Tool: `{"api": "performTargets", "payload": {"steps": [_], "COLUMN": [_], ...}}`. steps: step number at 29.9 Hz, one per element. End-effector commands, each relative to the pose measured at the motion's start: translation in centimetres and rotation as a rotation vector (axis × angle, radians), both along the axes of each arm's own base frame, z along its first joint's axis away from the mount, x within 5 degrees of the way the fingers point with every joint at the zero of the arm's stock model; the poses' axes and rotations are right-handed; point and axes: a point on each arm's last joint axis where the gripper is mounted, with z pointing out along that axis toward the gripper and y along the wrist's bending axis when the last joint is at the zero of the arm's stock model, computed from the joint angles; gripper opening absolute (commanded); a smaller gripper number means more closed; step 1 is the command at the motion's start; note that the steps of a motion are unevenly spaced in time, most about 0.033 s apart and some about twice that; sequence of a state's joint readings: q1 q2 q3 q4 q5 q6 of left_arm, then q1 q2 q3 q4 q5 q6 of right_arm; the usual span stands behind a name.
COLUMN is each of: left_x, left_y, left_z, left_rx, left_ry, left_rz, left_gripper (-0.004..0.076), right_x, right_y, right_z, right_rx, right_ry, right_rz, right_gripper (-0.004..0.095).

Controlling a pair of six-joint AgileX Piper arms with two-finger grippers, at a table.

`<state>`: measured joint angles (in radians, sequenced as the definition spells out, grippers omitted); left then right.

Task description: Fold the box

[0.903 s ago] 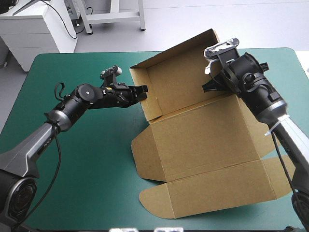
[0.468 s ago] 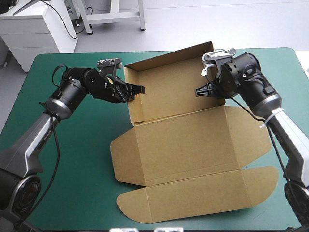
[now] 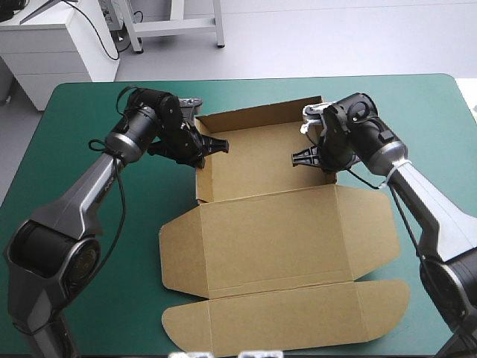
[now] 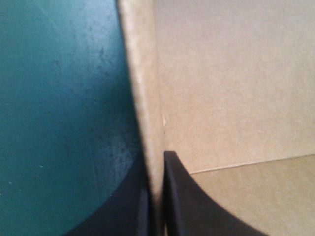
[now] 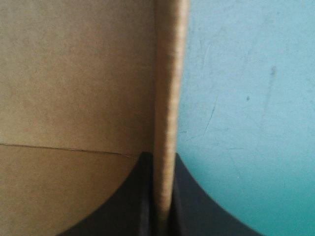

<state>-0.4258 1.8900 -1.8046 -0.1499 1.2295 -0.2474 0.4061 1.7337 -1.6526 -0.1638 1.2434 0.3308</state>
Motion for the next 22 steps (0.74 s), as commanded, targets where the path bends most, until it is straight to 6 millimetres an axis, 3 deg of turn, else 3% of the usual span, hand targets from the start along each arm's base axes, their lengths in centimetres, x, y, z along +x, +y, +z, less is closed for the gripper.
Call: {"api": "performTargets", "payload": {"steps": [1,5,12,22], "left_x": [-1.3,-0.9,-0.8,-0.8], "left_y": [-1.3,-2.2,-2.4,-2.4], "left_z": [1.4,-0.3,-0.5,-0.6], "left_rx": [-0.009,0.027,0.022,0.024], "left_ry": [0.015,0.045,0.053,0.055], "left_rz": [-0.028,-0.027,-0.027,-0.027], "left_gripper": [-0.0008,-0.0008,-0.0008,-0.0008], "right_x": [-0.3,0.0,0.4,1.0], "right_y": [-0.6,-1.3,-2.8,-2.2], "right_z": [1.4,0.0,-1.7,-3.4], "right_rx": [0.035,0.08,0.138,0.164], "right_ry": [-0.068,-0.022,0.021,0.092], "right_rz": [-0.004,0.001,-0.005,0.006], "right_gripper": [-0.0016,-0.002,-0.002,-0.0015]}}
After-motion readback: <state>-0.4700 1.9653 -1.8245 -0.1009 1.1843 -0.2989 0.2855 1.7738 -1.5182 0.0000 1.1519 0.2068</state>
